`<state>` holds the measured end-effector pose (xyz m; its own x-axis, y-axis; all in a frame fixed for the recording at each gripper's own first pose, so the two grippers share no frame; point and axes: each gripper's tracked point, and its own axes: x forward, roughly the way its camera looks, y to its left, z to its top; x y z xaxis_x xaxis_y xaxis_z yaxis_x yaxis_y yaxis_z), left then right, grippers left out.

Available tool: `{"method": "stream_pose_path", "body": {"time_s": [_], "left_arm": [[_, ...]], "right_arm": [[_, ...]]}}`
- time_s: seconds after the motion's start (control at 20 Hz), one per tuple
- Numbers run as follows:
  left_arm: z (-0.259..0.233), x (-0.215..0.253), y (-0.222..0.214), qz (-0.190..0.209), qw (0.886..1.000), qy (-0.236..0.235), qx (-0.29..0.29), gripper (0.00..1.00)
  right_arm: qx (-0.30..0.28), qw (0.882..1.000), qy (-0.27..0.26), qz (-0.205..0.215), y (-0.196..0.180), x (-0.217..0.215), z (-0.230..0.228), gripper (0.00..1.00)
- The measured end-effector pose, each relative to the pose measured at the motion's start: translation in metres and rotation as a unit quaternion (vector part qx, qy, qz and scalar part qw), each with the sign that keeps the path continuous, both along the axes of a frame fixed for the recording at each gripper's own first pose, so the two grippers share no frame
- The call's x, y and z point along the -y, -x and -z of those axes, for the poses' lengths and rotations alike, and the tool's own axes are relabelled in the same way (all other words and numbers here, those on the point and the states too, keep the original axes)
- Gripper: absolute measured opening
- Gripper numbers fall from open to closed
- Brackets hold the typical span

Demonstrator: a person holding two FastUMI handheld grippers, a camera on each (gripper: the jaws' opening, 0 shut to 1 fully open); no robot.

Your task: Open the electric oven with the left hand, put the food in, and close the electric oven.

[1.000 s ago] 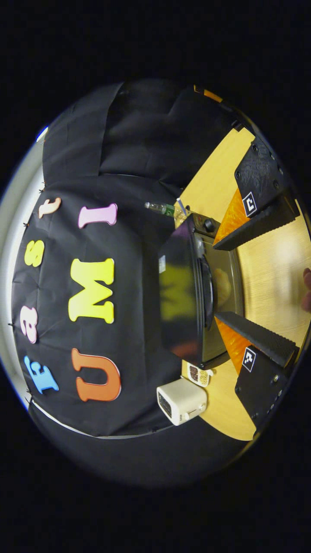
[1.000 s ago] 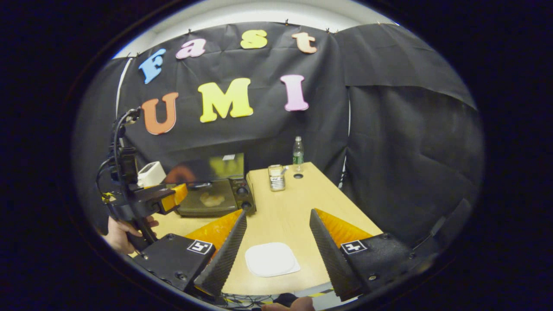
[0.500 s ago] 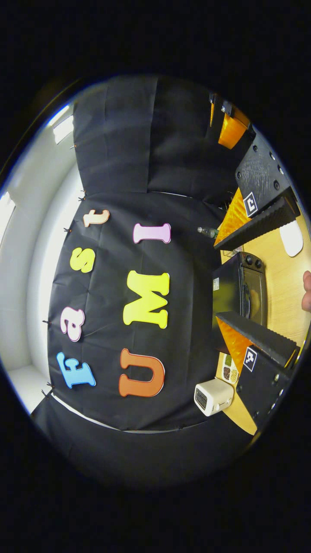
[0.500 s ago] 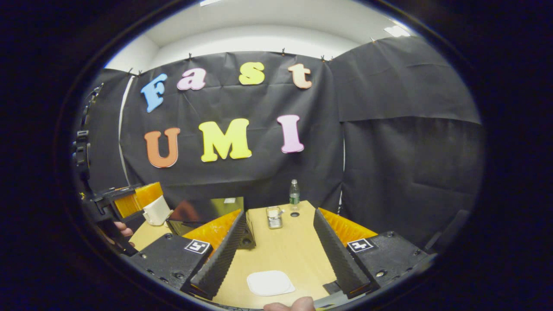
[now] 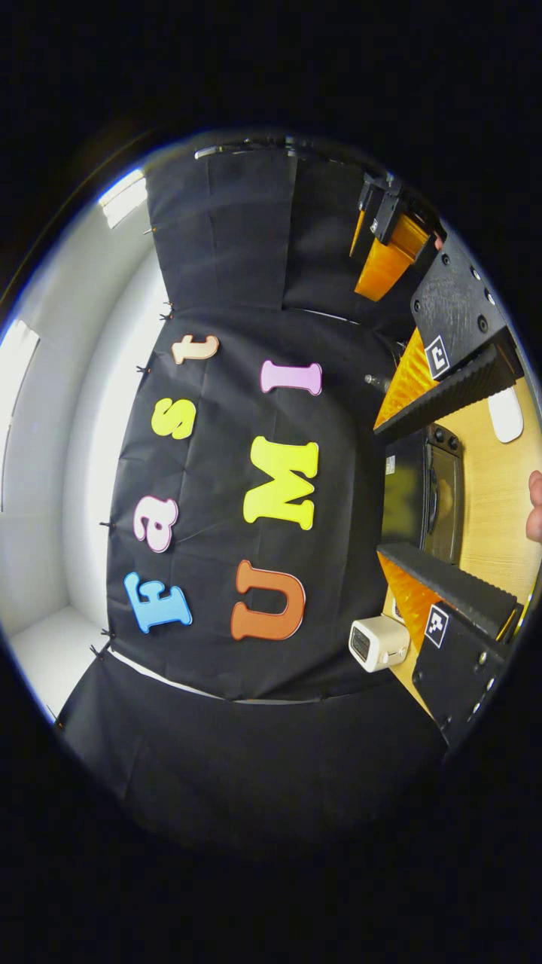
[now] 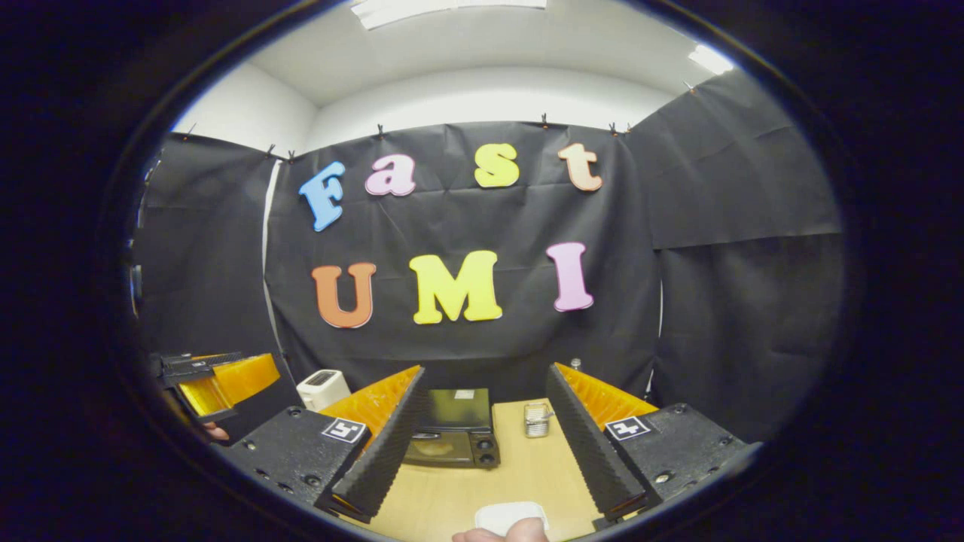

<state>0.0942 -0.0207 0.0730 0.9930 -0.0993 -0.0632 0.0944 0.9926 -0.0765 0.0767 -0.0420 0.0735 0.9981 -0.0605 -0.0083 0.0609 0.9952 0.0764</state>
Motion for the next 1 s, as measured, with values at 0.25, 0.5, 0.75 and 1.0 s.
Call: {"method": "stream_pose_path", "body": {"time_s": [0.25, 0.5, 0.75, 1.0], "left_arm": [[-0.012, -0.005, 0.009, -0.014, 1.0, 0.005, 0.016, 0.93], [-0.008, -0.007, 0.017, -0.019, 1.0, -0.005, 0.017, 0.93], [-0.006, -0.01, 0.022, -0.024, 0.999, -0.02, 0.011, 0.93], [-0.004, -0.01, 0.025, -0.024, 0.999, -0.026, 0.018, 0.92]], "right_arm": [[-0.012, 1.0, -0.008, -0.006, 0.002, 0.0, 0.009, 0.93], [-0.025, 0.999, -0.011, -0.022, 0.01, -0.008, 0.013, 0.93], [-0.03, 0.999, -0.008, -0.04, 0.008, -0.018, 0.017, 0.93], [-0.037, 0.998, -0.007, -0.04, 0.004, -0.02, 0.024, 0.93]]}}
